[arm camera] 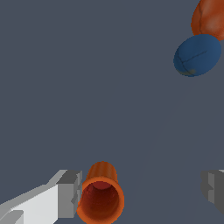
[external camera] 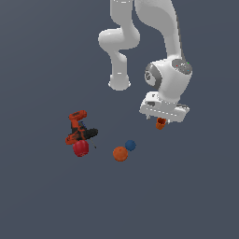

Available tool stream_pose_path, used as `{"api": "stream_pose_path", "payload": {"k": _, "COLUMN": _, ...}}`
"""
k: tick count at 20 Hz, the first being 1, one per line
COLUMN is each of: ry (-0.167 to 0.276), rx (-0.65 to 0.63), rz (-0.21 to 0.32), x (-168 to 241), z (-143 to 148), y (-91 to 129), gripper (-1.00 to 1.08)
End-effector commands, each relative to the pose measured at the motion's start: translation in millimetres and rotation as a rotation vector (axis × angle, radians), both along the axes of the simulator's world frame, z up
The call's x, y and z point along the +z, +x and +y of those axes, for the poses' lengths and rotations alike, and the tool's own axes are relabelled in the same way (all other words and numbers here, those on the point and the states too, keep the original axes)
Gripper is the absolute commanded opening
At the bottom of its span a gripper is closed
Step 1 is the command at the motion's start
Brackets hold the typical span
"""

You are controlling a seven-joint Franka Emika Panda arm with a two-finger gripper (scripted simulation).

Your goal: Pick up a designated object from a clutter of objects.

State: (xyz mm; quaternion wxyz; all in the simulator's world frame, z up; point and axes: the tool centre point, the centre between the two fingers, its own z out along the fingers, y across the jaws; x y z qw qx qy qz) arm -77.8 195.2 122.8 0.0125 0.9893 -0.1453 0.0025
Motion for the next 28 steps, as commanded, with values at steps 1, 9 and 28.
{"api": "stream_pose_path", "payload": {"k": 1, "ry": 0.007, "rx": -0.016, "rz": -0.001, "x": -10, "z": 14, "y": -11, "gripper": 1.0}}
{"api": "stream_pose_path", "payload": {"k": 9, "ry": 0.022, "rx": -0.045, "rz": 0.0, "x": -30, "z": 41, "y": -37, "gripper": 1.0}}
{"api": "stream_pose_path", "payload": {"k": 28, "ry": 0.026, "rx": -0.05, "rz": 0.001, "x": -70, "z": 47, "y": -44, "gripper": 1.0}}
